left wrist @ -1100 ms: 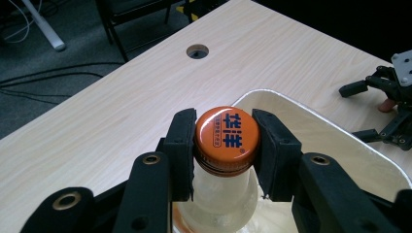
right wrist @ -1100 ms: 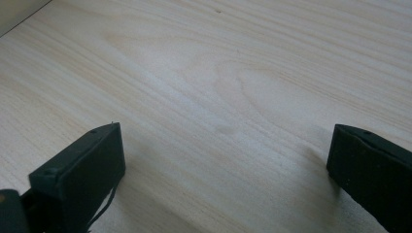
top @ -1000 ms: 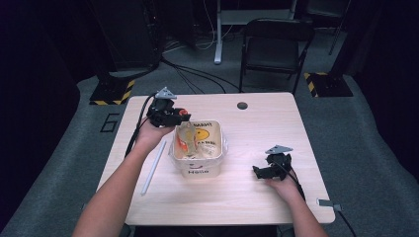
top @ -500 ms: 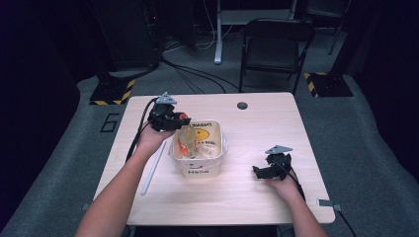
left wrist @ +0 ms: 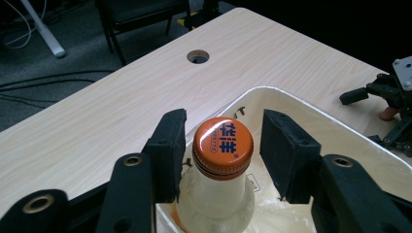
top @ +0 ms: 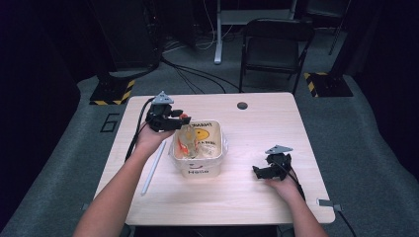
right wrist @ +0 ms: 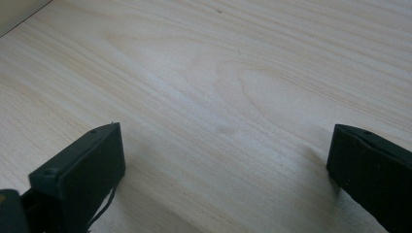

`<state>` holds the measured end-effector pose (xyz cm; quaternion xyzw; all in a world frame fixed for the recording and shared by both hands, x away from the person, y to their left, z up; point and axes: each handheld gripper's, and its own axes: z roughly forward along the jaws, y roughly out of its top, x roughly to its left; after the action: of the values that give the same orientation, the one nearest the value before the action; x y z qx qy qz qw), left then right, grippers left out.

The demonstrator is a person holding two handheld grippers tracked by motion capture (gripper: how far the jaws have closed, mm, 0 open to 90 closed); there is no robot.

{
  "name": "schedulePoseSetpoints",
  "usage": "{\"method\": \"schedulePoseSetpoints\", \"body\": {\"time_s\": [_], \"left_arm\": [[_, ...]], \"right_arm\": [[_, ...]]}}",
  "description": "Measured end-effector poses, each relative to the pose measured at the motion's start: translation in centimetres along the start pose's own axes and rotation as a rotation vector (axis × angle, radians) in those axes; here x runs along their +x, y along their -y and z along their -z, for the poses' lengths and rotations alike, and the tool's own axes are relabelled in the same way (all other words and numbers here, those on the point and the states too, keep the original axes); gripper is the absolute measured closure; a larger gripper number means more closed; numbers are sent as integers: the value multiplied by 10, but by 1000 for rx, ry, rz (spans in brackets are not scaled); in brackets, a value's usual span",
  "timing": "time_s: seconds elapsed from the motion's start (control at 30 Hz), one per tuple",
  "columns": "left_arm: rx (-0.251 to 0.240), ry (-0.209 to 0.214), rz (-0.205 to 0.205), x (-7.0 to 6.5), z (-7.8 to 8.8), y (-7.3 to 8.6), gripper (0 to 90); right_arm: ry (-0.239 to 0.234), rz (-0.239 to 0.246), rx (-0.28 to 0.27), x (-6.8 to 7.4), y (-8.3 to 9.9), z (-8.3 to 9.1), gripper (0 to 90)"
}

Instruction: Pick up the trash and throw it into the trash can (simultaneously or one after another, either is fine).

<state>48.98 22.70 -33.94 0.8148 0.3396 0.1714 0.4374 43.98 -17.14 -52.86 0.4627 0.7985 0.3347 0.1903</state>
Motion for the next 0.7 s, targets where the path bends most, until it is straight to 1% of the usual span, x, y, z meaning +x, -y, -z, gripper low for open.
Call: {"method": "schedulePoseSetpoints", "body": {"time_s": [0.07,0.13,0.2,0.27,0.37,0.53,0.7], "left_arm": [[-5,-6,-3,0,3,0,498],[-4,-2,5,2,8,1,484],[-16,2,18,3,12,2,471],[-19,5,17,4,16,4,471],[-24,4,26,6,23,7,470],[-26,-13,23,11,33,14,470],[-25,-23,34,16,41,23,478]], "right_arm": [[0,-1,0,0,0,0,0],[0,-1,0,0,0,0,0],[0,0,0,0,0,0,0],[0,0,0,0,0,0,0],[0,0,0,0,0,0,0],[1,0,0,0,0,0,0],[0,0,0,0,0,0,0]]}}
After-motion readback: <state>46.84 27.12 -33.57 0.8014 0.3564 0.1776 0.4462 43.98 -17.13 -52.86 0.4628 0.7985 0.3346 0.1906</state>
